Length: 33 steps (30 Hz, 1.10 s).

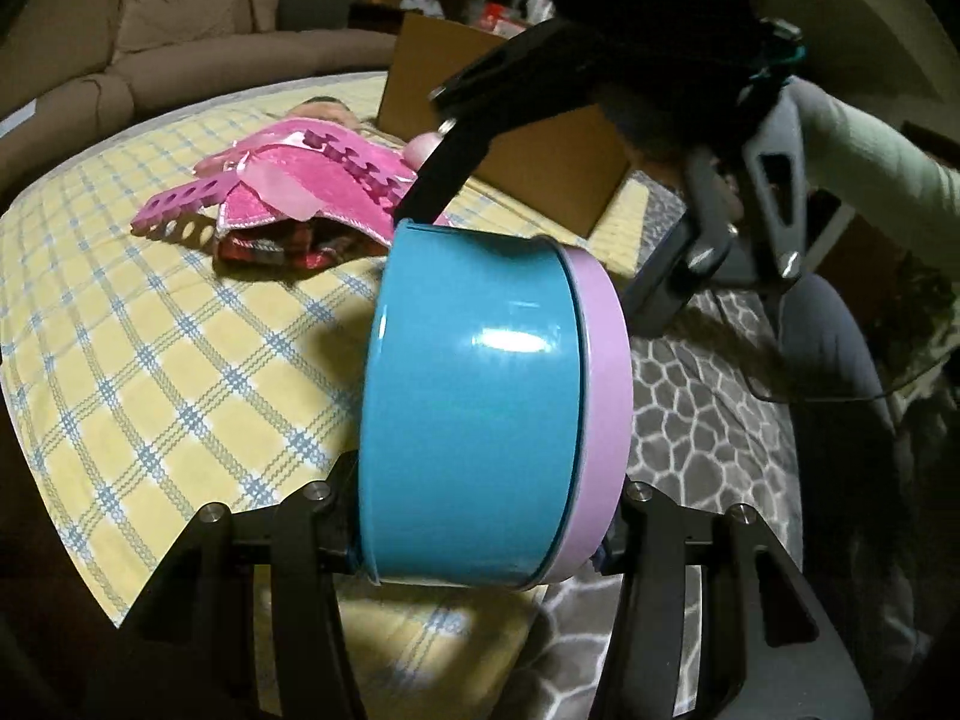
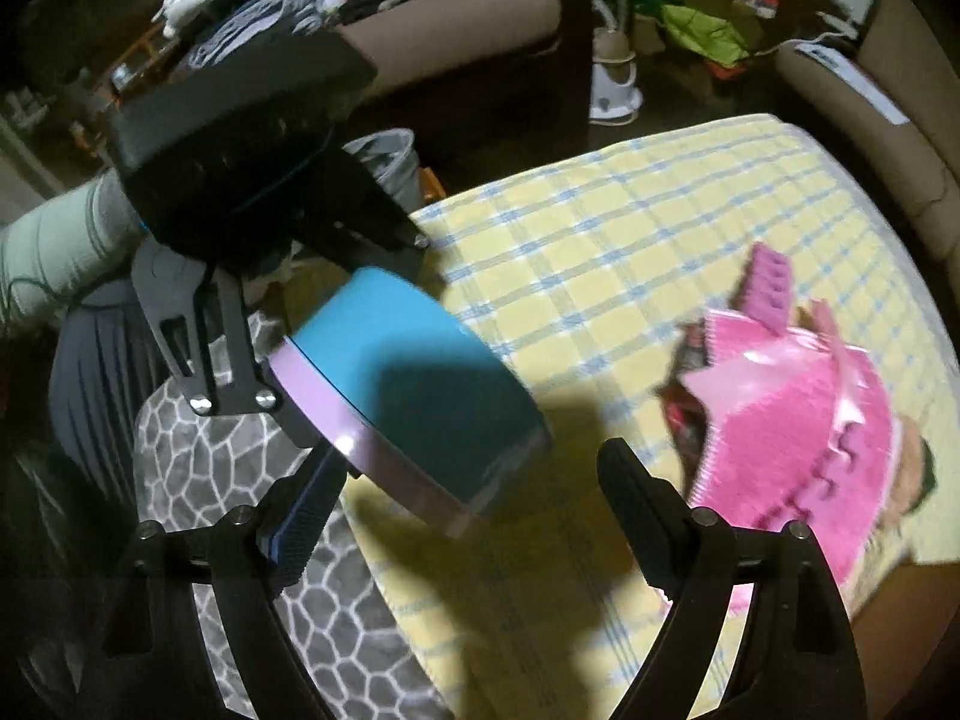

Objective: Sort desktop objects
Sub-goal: 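Carry the teal tin with the left tool, turning it, toward the cardboard box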

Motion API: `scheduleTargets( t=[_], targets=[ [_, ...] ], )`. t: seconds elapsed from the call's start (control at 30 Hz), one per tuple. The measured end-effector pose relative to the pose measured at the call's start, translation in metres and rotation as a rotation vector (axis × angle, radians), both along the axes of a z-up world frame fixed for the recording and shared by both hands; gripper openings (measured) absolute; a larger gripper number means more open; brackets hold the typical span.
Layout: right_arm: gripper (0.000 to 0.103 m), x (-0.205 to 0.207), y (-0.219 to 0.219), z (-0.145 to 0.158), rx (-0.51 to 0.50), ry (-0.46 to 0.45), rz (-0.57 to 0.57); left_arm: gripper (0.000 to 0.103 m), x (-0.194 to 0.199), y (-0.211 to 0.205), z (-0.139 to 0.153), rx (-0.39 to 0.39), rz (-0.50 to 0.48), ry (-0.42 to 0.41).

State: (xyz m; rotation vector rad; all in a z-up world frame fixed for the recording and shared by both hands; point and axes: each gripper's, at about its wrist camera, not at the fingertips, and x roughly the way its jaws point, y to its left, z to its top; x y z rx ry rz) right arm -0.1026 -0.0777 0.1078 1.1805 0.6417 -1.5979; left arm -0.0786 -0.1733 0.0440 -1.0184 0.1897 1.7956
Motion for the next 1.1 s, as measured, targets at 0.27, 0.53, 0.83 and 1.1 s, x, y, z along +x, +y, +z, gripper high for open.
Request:
scheduleTargets(
  t=[0.27, 0.53, 0.83, 1.1],
  targets=[
    [0.087, -0.013, -0.016, -0.034, -0.074, -0.233, 0.019, 0.051, 0.003, -0.004, -0.022, -0.082, -0.002, -0.044],
    [0.073, -0.023, 0.018, -0.052, -0.328, -0.383, -0.162, 0.056, -0.010, -0.027, -0.017, 0.077, 0.071, -0.183],
    [0.050, -0.024, 0.060, -0.038, -0.643, -0.506, -0.367, 0.053, -0.012, -0.027, 0.001, 0.227, 0.140, -0.292],
    [0.071, 0.002, 0.080, -0.039, -0.586, -0.416, -0.535, 0.050, -0.008, -0.037, -0.021, 0.196, 0.302, -0.382]
  ],
)
